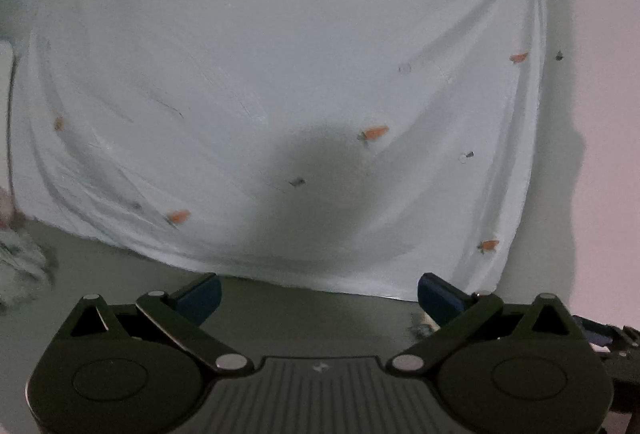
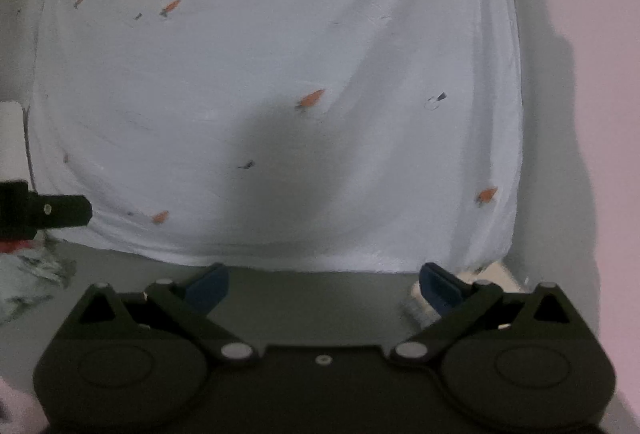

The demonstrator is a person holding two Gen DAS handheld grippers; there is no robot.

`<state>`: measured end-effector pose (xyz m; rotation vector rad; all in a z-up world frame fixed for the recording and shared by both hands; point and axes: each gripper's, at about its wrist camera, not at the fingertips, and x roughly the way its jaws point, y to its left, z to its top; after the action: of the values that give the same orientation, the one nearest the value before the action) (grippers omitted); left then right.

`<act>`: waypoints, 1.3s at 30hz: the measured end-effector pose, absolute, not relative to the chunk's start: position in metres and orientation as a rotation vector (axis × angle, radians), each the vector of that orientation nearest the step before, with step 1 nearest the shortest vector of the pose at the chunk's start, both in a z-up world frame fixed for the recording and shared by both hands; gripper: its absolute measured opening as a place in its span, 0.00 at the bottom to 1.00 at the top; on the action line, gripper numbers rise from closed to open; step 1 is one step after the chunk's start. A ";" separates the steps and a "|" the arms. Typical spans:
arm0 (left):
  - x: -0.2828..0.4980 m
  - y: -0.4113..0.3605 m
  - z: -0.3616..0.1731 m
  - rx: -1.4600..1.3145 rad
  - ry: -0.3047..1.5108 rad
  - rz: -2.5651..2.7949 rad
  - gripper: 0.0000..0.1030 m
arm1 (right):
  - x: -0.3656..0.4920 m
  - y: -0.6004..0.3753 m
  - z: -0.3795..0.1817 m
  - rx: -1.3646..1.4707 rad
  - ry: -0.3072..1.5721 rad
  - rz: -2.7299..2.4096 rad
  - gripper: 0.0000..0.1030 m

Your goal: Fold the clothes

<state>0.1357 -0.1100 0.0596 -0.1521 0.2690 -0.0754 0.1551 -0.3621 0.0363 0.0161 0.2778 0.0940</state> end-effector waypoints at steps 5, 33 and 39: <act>0.089 -0.049 0.060 -0.112 0.347 -0.049 1.00 | 0.105 -0.288 0.037 0.063 0.290 0.117 1.00; -0.049 0.069 0.031 -0.137 0.637 -0.049 1.00 | -0.056 -0.143 0.021 0.001 0.561 0.084 0.99; -0.048 0.072 0.029 -0.132 0.632 -0.053 1.00 | -0.055 -0.139 0.022 -0.009 0.556 0.075 0.99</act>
<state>-0.0477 0.0718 0.0289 -0.1319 0.6321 -0.0533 -0.0551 -0.1387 0.0215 -0.0085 0.5563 0.0750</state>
